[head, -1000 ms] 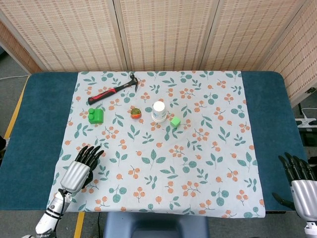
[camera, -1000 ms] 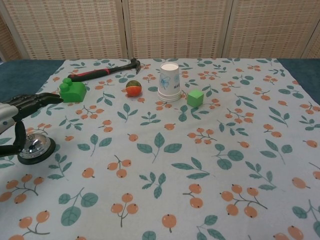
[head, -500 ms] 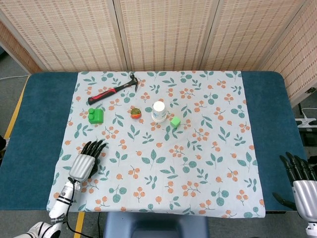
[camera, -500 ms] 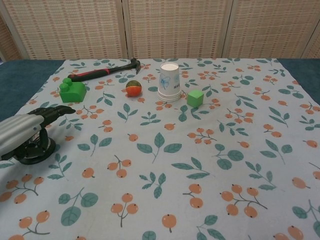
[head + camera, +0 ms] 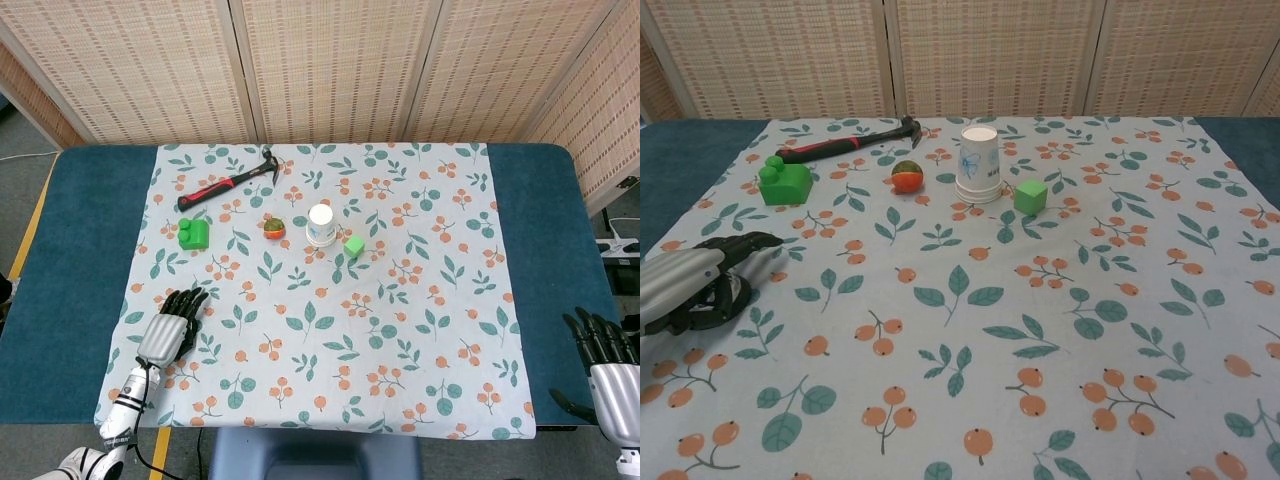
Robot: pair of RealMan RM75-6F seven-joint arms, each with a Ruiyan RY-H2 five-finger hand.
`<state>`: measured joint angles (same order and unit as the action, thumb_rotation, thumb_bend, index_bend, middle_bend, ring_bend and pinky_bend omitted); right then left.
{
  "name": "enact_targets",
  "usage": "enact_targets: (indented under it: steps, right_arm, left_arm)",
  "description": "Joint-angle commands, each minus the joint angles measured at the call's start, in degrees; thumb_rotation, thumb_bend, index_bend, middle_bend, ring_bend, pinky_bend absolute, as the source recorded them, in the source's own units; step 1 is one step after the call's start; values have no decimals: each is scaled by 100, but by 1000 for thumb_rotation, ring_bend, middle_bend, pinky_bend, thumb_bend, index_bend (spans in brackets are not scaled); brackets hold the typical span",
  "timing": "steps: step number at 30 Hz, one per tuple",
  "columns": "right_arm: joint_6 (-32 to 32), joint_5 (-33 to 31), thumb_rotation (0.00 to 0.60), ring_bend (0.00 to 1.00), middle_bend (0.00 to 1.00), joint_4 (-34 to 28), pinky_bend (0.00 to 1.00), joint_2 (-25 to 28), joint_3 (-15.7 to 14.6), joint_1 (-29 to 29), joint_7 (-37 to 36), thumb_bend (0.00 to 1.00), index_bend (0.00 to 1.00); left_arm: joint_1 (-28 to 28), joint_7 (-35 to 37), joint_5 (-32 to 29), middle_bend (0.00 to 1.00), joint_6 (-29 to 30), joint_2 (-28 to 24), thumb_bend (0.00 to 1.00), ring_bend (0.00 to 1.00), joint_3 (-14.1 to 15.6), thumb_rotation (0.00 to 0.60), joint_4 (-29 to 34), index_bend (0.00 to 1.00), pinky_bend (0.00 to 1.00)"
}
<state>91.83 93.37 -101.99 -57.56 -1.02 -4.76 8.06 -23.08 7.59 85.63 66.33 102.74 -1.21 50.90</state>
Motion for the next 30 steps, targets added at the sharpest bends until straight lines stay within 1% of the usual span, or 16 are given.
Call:
enact_targets:
  steps: [1,12,14,17,19,23,24,26,30]
  right_arm:
    - [-4,-2,600,0,0,1,82,0,0,1,3,16,0]
    - [-49,0,600,0,0,-8,82,13,-13,18,-9,16,0]
    - [-53,-8,600,0,0,-17,82,18,-9,22,-13,15,0]
    - [-77,-54,600,0,0,-38,82,21,10,35,-17,16,0]
    - [-93,-86,600,0,0,-47,82,17,26,46,-5,16,0]
    - [-119,-85,600,0,0,-43,82,7,20,58,21,16,0]
    - [-124,-79,600,0,0,-45,82,9,14,59,22,16,0]
    - [-115,-71,600,0,0,-43,82,11,11,55,22,16,0]
    - [-81,-42,600,0,0,-42,82,25,1,40,0,16,0]
  left_arm:
    - [-2,38,3,0,-18,10,1000,0,18,600,-31,0,28]
    - [13,222,-88,0,-274,83,1000,0,88,600,-170,0,26]
    - [10,250,-60,0,-230,85,1000,0,91,600,-177,0,26]
    - [3,254,52,0,0,15,1000,0,79,600,-68,0,26]
    - [11,218,172,0,287,-86,1000,0,56,600,112,0,27]
    - [87,81,522,0,1029,-361,1000,0,62,600,672,0,25]
    - [118,-7,669,0,1268,-459,1000,0,93,600,862,0,24]
    - [152,-188,890,0,1562,-599,1000,0,156,600,1119,0,25]
    - [203,-557,1284,0,1953,-854,1000,0,307,600,1547,0,40]
